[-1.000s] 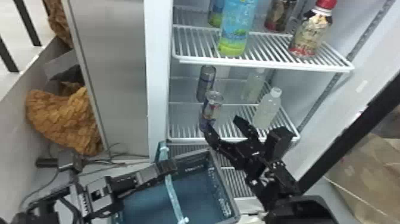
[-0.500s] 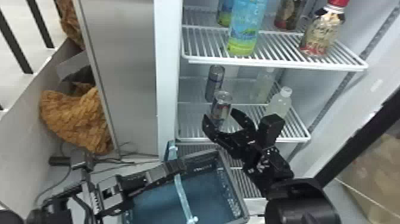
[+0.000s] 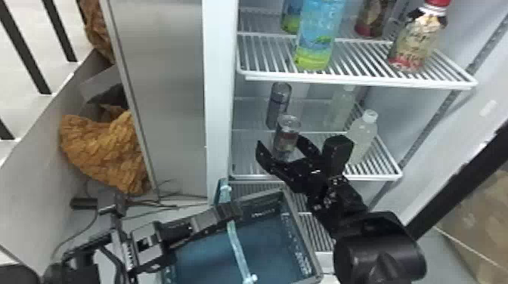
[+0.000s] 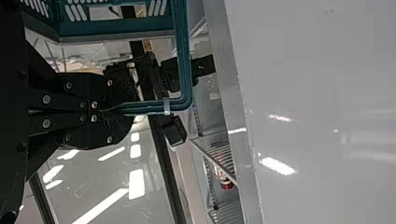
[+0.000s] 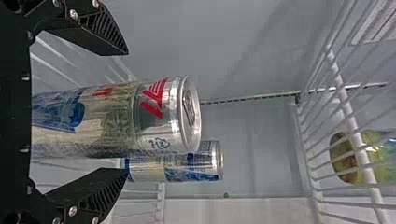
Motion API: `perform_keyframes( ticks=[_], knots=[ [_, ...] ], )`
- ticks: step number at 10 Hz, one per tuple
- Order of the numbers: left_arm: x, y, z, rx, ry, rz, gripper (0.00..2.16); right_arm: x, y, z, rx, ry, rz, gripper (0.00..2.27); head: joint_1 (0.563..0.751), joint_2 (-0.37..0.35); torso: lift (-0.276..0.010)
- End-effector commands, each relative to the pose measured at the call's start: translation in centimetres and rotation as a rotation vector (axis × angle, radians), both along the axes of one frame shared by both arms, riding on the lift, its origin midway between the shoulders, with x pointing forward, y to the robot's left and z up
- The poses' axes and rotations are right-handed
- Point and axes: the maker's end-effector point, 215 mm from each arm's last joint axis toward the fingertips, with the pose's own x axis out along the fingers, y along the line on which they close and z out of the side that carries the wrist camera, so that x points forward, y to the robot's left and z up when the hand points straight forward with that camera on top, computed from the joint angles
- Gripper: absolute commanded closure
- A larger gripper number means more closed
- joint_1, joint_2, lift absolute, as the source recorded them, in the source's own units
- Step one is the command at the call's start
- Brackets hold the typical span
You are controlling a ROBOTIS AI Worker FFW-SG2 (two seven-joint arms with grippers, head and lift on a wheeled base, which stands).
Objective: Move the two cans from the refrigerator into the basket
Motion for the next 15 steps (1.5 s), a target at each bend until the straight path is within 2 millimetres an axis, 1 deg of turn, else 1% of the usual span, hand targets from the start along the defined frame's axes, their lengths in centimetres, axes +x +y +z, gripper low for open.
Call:
perform_keyframes(
  ticks=[1, 2, 3, 4, 5, 7, 8, 9, 10, 12, 14, 15],
  knots=[
    [0.0, 0.0, 0.0, 0.001, 0.0, -0.001, 1.21, 0.4, 1.0, -0.3, -0.007, 0.014, 0.018, 0.15, 0.695, -0.125, -0.219],
    [0.0, 0.1, 0.0, 0.001, 0.0, 0.001, 1.21, 0.4, 1.1, -0.5, -0.009, 0.024, 0.021, 0.18, 0.695, -0.116, -0.219],
    [0.0, 0.1, 0.0, 0.001, 0.0, 0.001, 1.21, 0.4, 1.2, -0.9, -0.017, 0.041, 0.022, 0.49, 0.695, -0.11, -0.219],
    [0.0, 0.1, -0.1, 0.001, 0.002, 0.001, 1.21, 0.3, 0.7, -1.0, -0.02, 0.042, 0.015, 0.95, 0.695, -0.108, -0.219],
    [-0.1, 0.1, -0.1, 0.0, 0.004, 0.001, 1.21, 0.2, 0.2, -1.0, -0.03, 0.043, 0.007, 1.07, 0.695, -0.108, -0.219],
    [-0.1, 0.0, -0.1, -0.002, 0.004, 0.001, 1.21, -0.2, -0.7, -1.1, -0.035, 0.044, -0.009, 1.09, 0.695, -0.118, -0.219],
    [-0.1, 0.0, 0.0, -0.002, 0.001, 0.001, 1.21, -0.6, -1.3, -0.8, -0.037, 0.035, -0.019, 1.09, 0.695, -0.124, -0.219],
    [-0.1, 0.0, 0.0, -0.002, 0.001, 0.001, 1.21, -1.1, -2.0, -0.1, -0.034, 0.022, -0.03, 1.09, 0.695, -0.131, -0.219],
    [-0.1, 0.0, 0.0, -0.002, 0.001, 0.001, 1.21, -2.0, -2.6, 0.8, -0.02, 0.005, -0.041, 1.08, 0.695, -0.139, -0.219],
    [-0.1, 0.0, -0.2, -0.002, 0.006, 0.001, 1.21, -4.5, -2.3, 2.9, 0.011, -0.014, -0.028, 1.08, 0.695, -0.153, -0.219],
    [-0.1, 0.0, -0.1, -0.002, 0.004, 0.001, 1.21, -6.7, -0.7, 4.3, 0.048, -0.015, 0.012, 1.09, 0.695, -0.151, -0.219],
    [0.0, 0.0, -0.1, 0.0, 0.002, 0.001, 1.21, -7.9, 0.0, 4.7, 0.061, -0.003, 0.034, 1.09, 0.695, -0.147, -0.219]
  ],
)
